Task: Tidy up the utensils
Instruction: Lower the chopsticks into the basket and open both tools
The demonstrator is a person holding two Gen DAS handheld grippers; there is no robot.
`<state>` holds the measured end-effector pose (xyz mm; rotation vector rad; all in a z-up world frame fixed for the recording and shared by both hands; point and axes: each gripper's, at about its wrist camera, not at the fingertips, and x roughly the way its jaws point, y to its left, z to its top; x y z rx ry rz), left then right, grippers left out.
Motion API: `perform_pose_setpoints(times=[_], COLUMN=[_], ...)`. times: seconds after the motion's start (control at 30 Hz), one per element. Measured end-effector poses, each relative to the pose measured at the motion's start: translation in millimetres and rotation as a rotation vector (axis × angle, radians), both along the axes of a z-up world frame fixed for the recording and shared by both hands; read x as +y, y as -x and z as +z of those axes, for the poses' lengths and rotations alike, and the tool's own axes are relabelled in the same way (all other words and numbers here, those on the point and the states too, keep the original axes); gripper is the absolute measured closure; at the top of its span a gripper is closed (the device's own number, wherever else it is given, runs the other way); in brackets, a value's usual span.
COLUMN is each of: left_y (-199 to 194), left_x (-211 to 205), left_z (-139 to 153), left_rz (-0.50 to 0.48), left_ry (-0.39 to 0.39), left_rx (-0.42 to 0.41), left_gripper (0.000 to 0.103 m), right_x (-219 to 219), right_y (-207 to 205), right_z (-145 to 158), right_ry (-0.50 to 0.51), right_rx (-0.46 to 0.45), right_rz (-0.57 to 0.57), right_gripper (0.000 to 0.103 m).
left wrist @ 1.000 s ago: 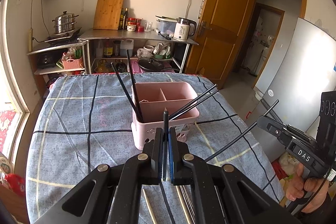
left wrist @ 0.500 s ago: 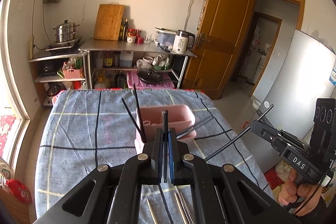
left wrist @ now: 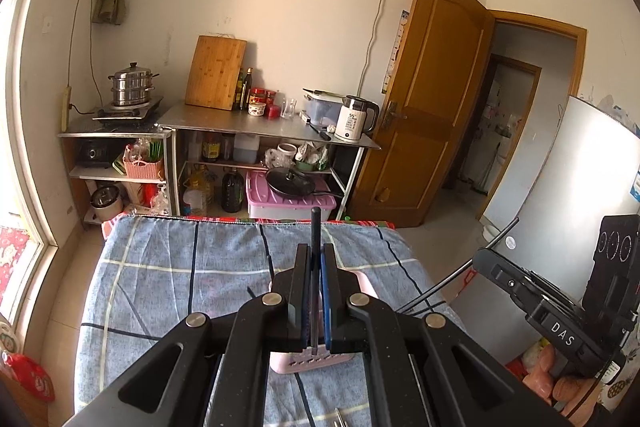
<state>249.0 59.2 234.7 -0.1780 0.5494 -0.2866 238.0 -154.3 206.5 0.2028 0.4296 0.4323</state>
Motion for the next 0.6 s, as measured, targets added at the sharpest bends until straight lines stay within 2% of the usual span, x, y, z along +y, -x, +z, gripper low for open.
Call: perform_pose_setpoints(times=[0.2,0.6], left_y=[-25.9,-58.1], left_x=[-0.2,-7.7], left_z=[-17.9,-78.2], left_rz=[0.001,-0.013], left_ry=[0.015,0.035], left_rx=[0.027,0.124], left_gripper=[0.099,0.099], right_x=[-1.4,4.7], right_y=[-20.9,-49.4], right_z=[-10.8,-52.1], right_ry=[-0.020,-0.026], right_rx=[0.016,0.099], right_rz=[-0.023,-0.035], right_gripper=[0.098,0.098])
